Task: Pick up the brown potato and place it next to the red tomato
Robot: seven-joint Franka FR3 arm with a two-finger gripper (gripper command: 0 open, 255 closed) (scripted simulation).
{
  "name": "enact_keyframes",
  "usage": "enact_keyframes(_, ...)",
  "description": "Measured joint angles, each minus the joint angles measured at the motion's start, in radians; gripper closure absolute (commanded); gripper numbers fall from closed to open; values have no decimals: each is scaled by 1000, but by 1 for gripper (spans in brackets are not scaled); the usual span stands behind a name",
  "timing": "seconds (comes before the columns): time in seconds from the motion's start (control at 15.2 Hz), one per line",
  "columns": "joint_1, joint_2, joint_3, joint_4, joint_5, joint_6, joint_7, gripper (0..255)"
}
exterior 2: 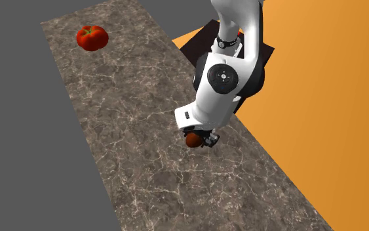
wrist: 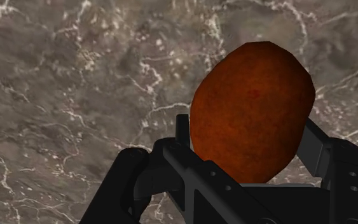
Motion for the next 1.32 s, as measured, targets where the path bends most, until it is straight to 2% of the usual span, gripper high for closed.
enact_keyframes(1.06,3,-48,11,141,25,-186,-34,255)
enact_keyframes(1.32,8,-42,12,205,27,-243,-42,255)
